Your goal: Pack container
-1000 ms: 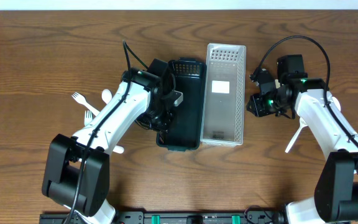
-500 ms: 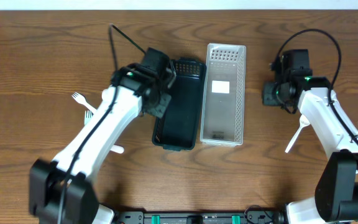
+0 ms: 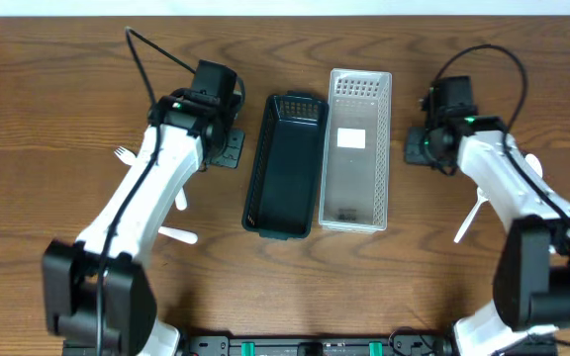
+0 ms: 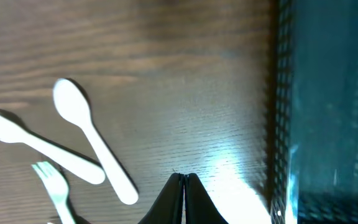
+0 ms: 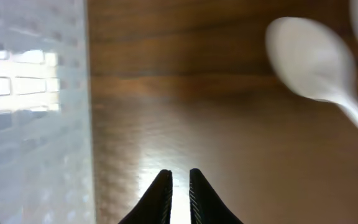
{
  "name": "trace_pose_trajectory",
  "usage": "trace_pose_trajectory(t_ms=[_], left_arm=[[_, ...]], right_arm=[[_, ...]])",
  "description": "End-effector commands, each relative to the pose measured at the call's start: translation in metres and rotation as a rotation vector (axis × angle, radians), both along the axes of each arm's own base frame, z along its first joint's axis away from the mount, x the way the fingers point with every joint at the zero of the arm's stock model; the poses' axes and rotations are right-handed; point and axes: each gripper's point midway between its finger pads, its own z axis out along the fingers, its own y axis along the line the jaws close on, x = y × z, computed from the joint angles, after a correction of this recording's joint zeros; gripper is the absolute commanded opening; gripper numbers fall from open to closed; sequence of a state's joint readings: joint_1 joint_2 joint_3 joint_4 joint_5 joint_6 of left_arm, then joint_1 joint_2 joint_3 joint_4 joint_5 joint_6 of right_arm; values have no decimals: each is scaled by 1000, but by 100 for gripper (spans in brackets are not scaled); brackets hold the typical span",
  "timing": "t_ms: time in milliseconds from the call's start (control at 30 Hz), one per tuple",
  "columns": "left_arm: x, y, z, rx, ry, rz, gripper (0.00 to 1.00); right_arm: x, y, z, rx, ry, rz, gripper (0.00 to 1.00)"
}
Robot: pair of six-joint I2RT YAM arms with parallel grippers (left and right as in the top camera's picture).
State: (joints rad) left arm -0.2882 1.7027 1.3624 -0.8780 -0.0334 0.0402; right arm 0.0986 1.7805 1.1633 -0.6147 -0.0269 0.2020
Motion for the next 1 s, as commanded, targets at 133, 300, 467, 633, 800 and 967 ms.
trace_pose_trajectory(t_ms=[133, 300, 467, 633, 800, 967], left_arm=[[-9, -1, -18, -6, 73, 11, 6], [-12, 0, -19, -2, 84, 12, 6], [-13, 0, -19, -1, 87, 12, 6], [-13, 0, -19, -2, 87, 12, 6], [-13, 0, -19, -1, 87, 12, 6], [-13, 0, -19, -1, 87, 12, 6]], right_arm=[[16, 48, -26, 130, -12, 177, 18], [28, 61, -22, 184, -69, 224, 17], [31, 73, -16, 237, -101, 284, 27], [32, 67, -18, 215, -101, 268, 29], [34, 5, -29, 24, -59, -2, 20], [35, -20, -10, 21, -67, -79, 19]])
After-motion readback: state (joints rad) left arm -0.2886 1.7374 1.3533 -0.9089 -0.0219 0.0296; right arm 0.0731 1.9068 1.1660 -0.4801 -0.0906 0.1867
